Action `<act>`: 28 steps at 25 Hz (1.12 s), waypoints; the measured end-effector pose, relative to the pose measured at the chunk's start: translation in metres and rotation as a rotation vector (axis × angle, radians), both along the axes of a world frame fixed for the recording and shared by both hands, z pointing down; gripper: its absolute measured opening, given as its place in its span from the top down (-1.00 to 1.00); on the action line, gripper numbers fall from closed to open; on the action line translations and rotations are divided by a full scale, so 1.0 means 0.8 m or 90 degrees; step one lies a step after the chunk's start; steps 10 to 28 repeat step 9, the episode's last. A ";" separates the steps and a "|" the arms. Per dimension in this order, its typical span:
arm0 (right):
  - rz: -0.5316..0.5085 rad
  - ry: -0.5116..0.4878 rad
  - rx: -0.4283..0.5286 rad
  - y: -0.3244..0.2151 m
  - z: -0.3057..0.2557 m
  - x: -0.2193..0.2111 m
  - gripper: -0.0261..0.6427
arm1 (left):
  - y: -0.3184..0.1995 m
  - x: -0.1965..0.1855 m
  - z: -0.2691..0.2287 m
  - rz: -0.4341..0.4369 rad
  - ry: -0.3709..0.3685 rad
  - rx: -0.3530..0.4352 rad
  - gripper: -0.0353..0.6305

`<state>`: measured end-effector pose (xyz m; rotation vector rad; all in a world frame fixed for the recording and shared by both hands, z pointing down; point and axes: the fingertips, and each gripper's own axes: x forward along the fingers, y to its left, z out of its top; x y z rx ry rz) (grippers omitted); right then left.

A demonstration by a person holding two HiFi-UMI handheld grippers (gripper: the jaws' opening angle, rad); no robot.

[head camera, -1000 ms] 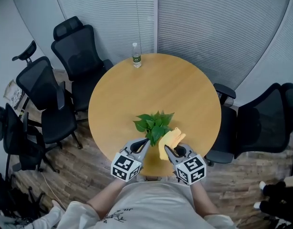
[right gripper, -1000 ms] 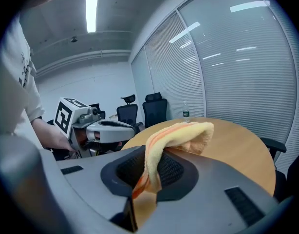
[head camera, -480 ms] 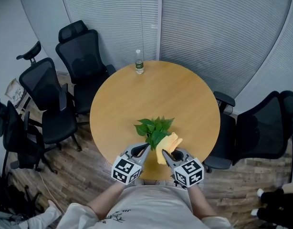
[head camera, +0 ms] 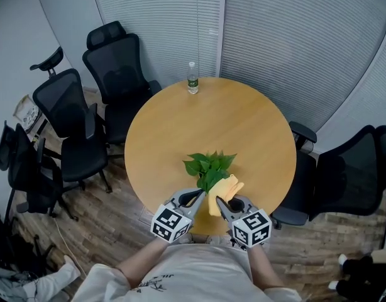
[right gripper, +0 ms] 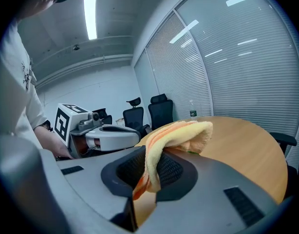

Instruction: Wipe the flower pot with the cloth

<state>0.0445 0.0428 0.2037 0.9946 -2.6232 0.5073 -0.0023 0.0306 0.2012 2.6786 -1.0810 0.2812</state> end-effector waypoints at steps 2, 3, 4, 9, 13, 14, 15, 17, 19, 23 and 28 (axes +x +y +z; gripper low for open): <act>-0.003 0.002 -0.002 0.001 0.001 0.000 0.77 | 0.000 -0.001 0.000 -0.002 0.000 0.001 0.86; -0.004 0.002 -0.002 0.002 0.002 0.001 0.77 | 0.000 -0.001 0.000 -0.003 0.000 0.001 0.86; -0.005 0.003 -0.001 0.003 0.001 0.001 0.77 | 0.000 -0.002 -0.001 -0.004 0.000 0.001 0.86; -0.008 0.002 0.005 0.007 -0.002 -0.001 0.77 | 0.001 -0.004 -0.002 -0.006 0.000 0.005 0.86; -0.008 0.002 0.005 0.007 -0.002 -0.001 0.77 | 0.001 -0.004 -0.002 -0.006 0.000 0.005 0.86; -0.008 0.002 0.005 0.007 -0.002 -0.001 0.77 | 0.001 -0.004 -0.002 -0.006 0.000 0.005 0.86; -0.008 0.002 0.005 0.007 -0.002 -0.001 0.77 | 0.001 -0.004 -0.002 -0.006 0.000 0.005 0.86; -0.008 0.002 0.005 0.007 -0.002 -0.001 0.77 | 0.001 -0.004 -0.002 -0.006 0.000 0.005 0.86; -0.008 0.002 0.005 0.007 -0.002 -0.001 0.77 | 0.001 -0.004 -0.002 -0.006 0.000 0.005 0.86; -0.008 0.002 0.005 0.007 -0.002 -0.001 0.77 | 0.001 -0.004 -0.002 -0.006 0.000 0.005 0.86; -0.008 0.002 0.005 0.007 -0.002 -0.001 0.77 | 0.001 -0.004 -0.002 -0.006 0.000 0.005 0.86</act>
